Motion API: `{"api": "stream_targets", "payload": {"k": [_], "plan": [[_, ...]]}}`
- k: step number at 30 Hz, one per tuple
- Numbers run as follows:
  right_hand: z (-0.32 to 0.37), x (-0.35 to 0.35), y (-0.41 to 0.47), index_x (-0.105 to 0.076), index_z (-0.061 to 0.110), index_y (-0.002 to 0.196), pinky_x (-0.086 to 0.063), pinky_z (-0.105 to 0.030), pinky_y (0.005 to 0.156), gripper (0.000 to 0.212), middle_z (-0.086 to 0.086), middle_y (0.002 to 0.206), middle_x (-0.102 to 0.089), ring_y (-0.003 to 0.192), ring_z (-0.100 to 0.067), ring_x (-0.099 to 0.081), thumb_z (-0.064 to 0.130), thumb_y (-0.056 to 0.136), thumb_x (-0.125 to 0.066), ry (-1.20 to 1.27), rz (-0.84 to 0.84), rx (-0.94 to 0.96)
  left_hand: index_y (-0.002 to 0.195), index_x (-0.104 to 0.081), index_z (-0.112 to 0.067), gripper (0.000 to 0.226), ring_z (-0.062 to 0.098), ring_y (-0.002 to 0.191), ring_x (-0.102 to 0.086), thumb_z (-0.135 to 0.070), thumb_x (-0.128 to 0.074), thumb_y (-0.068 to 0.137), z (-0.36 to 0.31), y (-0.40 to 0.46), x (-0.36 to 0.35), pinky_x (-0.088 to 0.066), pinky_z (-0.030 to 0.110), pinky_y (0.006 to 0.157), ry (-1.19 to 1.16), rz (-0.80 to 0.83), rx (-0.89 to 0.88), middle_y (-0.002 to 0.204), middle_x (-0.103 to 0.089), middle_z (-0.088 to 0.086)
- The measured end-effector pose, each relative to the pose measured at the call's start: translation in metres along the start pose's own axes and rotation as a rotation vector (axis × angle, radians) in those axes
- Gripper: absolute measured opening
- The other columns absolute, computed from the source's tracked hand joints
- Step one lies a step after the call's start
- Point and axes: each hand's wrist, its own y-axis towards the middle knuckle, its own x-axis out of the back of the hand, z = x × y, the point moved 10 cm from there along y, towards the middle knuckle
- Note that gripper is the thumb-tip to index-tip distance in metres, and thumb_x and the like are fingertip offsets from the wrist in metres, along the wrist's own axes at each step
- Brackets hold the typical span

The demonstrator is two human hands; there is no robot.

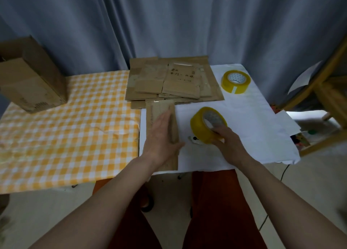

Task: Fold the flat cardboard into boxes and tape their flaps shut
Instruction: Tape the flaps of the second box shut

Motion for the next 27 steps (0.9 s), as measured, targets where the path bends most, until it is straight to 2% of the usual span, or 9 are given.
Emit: {"api": "stream_targets", "payload": {"k": [3,6,7,9,12,15,18,22,27], "plan": [[0.042,0.005,0.0,-0.057,0.007,0.122,-0.031,-0.017,0.086,0.037,-0.003,0.112,-0.052,0.103,-0.013,-0.045,0.009,0.086,-0.066,0.098,0.007,0.085,0.152,-0.015,-0.024,0.117,0.007,0.141,-0.019,-0.037,-0.088,0.062,-0.014,0.007,0.009,-0.021,0.023,0.111,-0.159,0.036,0.028,0.155,-0.022,-0.01],[0.075,0.007,-0.001,-0.056,0.012,0.122,-0.032,-0.019,0.083,0.036,0.003,0.107,-0.047,0.1,-0.01,-0.043,0.014,0.087,-0.065,0.106,0.023,0.136,0.142,-0.025,-0.042,0.106,-0.023,0.121,-0.024,-0.038,-0.089,0.058,-0.031,0.001,0.029,-0.021,0.0,0.099,-0.27,0.015,-0.079,0.134,-0.028,-0.036],[0.083,0.007,-0.002,-0.056,0.013,0.122,-0.032,-0.02,0.082,0.037,0.004,0.106,-0.046,0.099,-0.009,-0.042,0.016,0.087,-0.065,0.099,0.029,0.139,0.138,-0.028,-0.045,0.1,-0.026,0.116,-0.027,-0.037,-0.089,0.059,-0.034,-0.004,0.036,-0.022,-0.006,0.093,-0.281,-0.001,-0.104,0.13,-0.03,-0.038],[0.097,0.004,-0.003,-0.056,0.015,0.123,-0.032,-0.021,0.081,0.037,0.004,0.105,-0.045,0.097,-0.01,-0.041,0.021,0.087,-0.065,0.076,0.043,0.134,0.138,-0.036,-0.038,0.09,-0.017,0.122,-0.033,-0.035,-0.087,0.064,-0.035,-0.015,0.046,-0.026,-0.004,0.095,-0.288,-0.052,-0.115,0.137,-0.038,-0.027],[0.114,-0.001,-0.005,-0.056,0.016,0.122,-0.036,-0.027,0.08,0.035,0.001,0.103,-0.047,0.096,-0.014,-0.044,0.024,0.088,-0.063,0.052,0.059,0.118,0.143,-0.042,-0.02,0.083,0.001,0.133,-0.038,-0.024,-0.083,0.072,-0.034,-0.033,0.058,-0.031,0.011,0.107,-0.281,-0.156,-0.136,0.146,-0.043,-0.008],[0.131,-0.005,-0.009,-0.059,0.014,0.114,-0.04,-0.031,0.079,0.027,-0.006,0.104,-0.055,0.097,-0.021,-0.05,0.023,0.088,-0.063,0.033,0.06,0.133,0.136,-0.051,-0.008,0.068,0.01,0.13,-0.045,-0.012,-0.08,0.075,-0.033,-0.055,0.07,-0.035,0.016,0.107,-0.273,-0.325,-0.159,0.141,-0.051,0.004],[0.141,-0.009,-0.013,-0.058,0.014,0.117,-0.044,-0.037,0.086,0.03,-0.006,0.11,-0.056,0.101,-0.021,-0.05,0.025,0.089,-0.061,0.005,0.056,0.12,0.122,-0.062,-0.006,0.05,0.012,0.121,-0.052,-0.009,-0.079,0.075,-0.027,-0.072,0.078,-0.041,0.018,0.102,-0.253,-0.466,-0.135,0.129,-0.059,0.007],[0.152,-0.014,-0.018,-0.057,0.013,0.119,-0.044,-0.04,0.091,0.032,-0.008,0.116,-0.058,0.104,-0.023,-0.051,0.03,0.091,-0.057,-0.041,0.068,0.115,0.096,-0.071,-0.009,0.019,0.009,0.11,-0.055,-0.007,-0.077,0.077,-0.023,-0.079,0.085,-0.041,0.008,0.092,-0.221,-0.568,-0.112,0.116,-0.064,0.005],[0.159,-0.015,-0.019,-0.057,0.013,0.12,-0.042,-0.032,0.084,0.037,-0.007,0.117,-0.059,0.102,-0.021,-0.052,0.033,0.089,-0.061,-0.075,0.033,0.111,0.087,-0.07,-0.007,0.007,0.01,0.099,-0.059,-0.005,-0.072,0.081,-0.025,-0.081,0.093,-0.045,0.01,0.085,-0.2,-0.607,-0.105,0.104,-0.065,0.005]]}}
